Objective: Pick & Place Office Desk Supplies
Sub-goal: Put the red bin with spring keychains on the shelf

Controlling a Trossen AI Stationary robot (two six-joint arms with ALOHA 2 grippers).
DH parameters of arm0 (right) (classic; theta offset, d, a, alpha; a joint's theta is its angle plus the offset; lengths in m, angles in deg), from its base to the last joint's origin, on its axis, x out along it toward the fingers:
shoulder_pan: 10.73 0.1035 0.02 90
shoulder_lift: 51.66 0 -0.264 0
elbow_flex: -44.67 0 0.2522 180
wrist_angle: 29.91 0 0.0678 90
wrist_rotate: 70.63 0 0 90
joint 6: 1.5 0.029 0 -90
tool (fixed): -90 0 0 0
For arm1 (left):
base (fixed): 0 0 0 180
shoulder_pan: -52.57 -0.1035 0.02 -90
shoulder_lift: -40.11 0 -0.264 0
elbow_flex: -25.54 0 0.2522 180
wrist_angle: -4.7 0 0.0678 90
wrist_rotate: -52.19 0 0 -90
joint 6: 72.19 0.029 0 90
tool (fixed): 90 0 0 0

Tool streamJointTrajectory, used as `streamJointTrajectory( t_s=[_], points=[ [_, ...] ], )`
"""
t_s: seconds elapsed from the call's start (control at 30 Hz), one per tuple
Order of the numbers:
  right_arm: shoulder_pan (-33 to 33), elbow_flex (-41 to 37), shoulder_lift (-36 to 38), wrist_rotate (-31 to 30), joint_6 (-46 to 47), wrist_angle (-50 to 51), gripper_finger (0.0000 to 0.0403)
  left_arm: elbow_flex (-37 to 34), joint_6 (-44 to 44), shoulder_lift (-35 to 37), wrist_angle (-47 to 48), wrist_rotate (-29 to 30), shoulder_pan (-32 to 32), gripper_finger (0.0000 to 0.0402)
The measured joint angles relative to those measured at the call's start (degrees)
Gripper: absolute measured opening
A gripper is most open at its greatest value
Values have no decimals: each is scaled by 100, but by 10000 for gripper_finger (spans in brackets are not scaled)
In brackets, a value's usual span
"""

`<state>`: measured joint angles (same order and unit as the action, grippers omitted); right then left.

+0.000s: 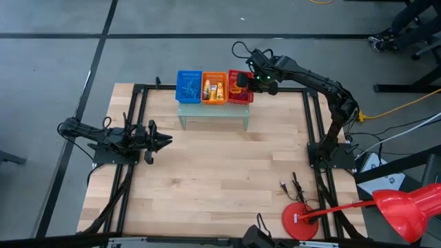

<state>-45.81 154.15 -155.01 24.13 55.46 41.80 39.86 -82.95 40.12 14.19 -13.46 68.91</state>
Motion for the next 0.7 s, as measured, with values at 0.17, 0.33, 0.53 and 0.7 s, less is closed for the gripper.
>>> streamJointTrajectory(
  t_s=[0.17, 0.33, 0.53, 0.7],
  points=[
    [5, 0, 2, 21, -21, -2, 3, 1, 0, 0, 0, 0, 0, 70],
    [5, 0, 2, 22, -86, -5, 5, 0, 0, 0, 0, 1, -1, 72],
    [5, 2, 2, 135, -211, -228, 49, 2, 0, 0, 0, 1, 0, 72],
    [5, 2, 2, 235, -204, -275, 97, 2, 0, 0, 0, 0, 0, 72]
  ],
)
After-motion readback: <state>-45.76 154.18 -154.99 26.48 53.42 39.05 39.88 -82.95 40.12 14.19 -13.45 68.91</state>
